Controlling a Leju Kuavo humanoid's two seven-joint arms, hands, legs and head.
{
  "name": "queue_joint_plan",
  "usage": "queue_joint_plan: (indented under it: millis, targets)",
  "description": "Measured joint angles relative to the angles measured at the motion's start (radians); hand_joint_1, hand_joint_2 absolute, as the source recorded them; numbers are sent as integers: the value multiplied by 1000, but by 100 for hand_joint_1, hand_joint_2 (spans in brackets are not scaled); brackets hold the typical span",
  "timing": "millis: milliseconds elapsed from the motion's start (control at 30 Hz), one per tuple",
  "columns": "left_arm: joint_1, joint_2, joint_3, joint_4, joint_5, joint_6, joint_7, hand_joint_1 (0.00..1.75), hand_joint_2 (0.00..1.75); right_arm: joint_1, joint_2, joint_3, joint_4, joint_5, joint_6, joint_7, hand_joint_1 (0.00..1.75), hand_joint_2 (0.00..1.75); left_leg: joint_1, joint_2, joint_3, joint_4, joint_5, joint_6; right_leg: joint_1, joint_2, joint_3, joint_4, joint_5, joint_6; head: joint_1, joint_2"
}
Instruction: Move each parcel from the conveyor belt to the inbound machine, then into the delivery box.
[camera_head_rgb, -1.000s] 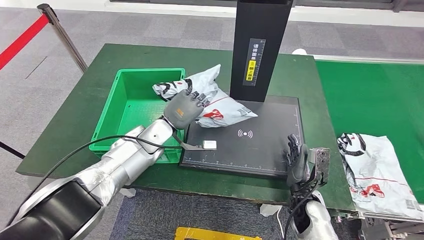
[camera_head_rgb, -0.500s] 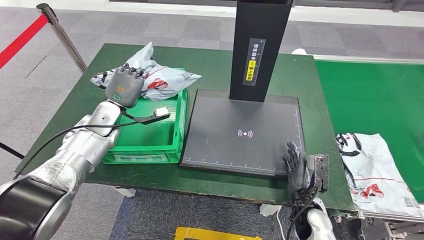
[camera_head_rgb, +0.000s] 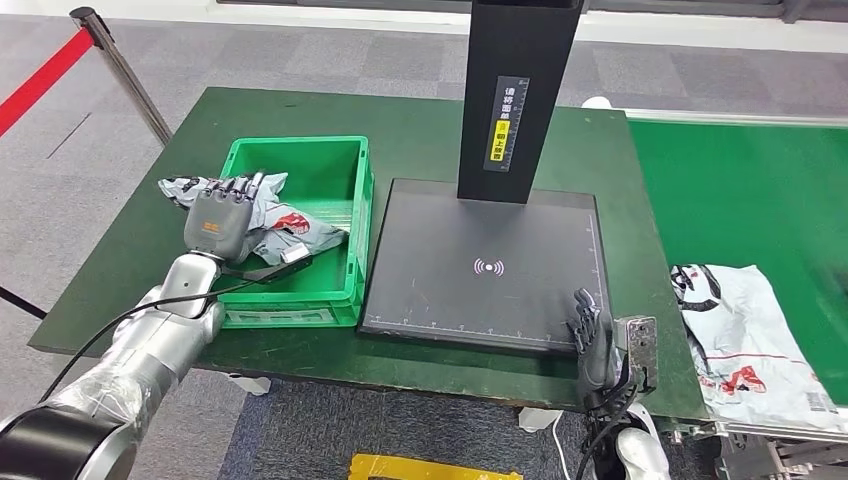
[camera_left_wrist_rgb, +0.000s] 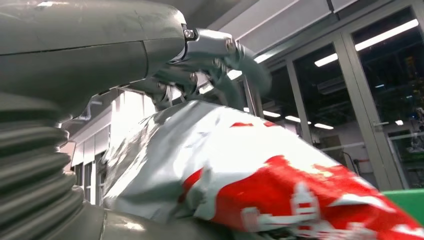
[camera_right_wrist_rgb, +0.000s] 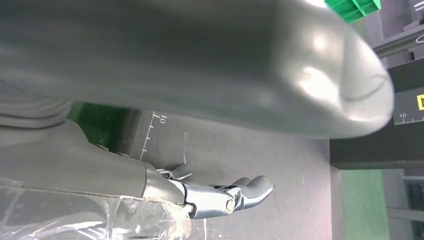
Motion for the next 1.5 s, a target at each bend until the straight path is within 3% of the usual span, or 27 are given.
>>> queue_joint_plan:
  millis: [367,567,800,1067,1200,1300,1367,1433,1500]
  targets:
    - [16,-74,43,-52,-3,1,-50,0,0,-8,0,0,5,-8,8,8,0,0,0,-1,0,0,0,0,0,-2,1,0,1,0,0,0]
    - [9,-98,41,-105,-3,-24,-27,0,0,-5,-4,0,5,-23,15,0,0,0,0,-1,0,0,0,0,0,-1,0,0,0,0,0,0]
    - [31,-104,15,-329,-4,-233,58,0,0,-1,-5,0,5,-30,16,-5,0,0,0,-1,0,0,0,0,0,-1,0,0,0,0,0,0]
    - [51,-104,5,-439,-3,-233,57,0,0,1,-5,0,5,-31,16,-6,0,0,0,-1,0,0,0,0,0,-1,1,0,0,0,0,0]
    - [60,-90,-27,-500,9,-261,113,0,0,8,-5,0,5,-30,19,-8,0,0,0,-1,0,0,0,0,0,-1,1,0,0,0,0,0]
    - [64,-90,-27,-528,29,-273,48,0,0,13,-4,0,5,-23,31,-9,0,0,0,-1,0,0,0,0,1,-2,1,0,0,0,0,0]
    - [69,-106,-12,-538,128,-270,-64,0,0,12,-3,0,10,-26,38,-17,0,0,0,-1,0,0,0,0,0,-2,1,0,0,0,0,0]
    - [96,-153,26,-559,398,-350,-252,0,0,7,-3,0,23,-33,40,-39,0,0,0,-1,1,0,0,0,0,-2,2,0,0,0,0,0]
    - [148,-224,62,-584,838,-504,-384,0,0,-8,0,0,43,-38,19,-74,0,0,-1,-1,1,0,-1,1,-1,-2,3,-1,0,1,0,0]
